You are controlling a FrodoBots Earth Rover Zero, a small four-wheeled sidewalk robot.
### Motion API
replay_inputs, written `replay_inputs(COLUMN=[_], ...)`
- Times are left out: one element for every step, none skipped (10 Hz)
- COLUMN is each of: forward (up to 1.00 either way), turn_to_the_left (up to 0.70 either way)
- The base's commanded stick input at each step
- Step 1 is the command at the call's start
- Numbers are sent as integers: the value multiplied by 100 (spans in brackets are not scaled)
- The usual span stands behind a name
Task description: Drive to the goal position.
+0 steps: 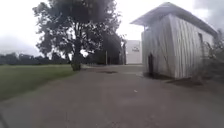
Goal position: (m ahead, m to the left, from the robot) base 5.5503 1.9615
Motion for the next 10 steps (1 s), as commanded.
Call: replay_inputs(forward=[100, 100, 100, 100, 100, 100, 100, 100, 100, 100], turn_to_the_left=[0, 0, 0, 0, 0, 0, 0, 0, 0, 0])
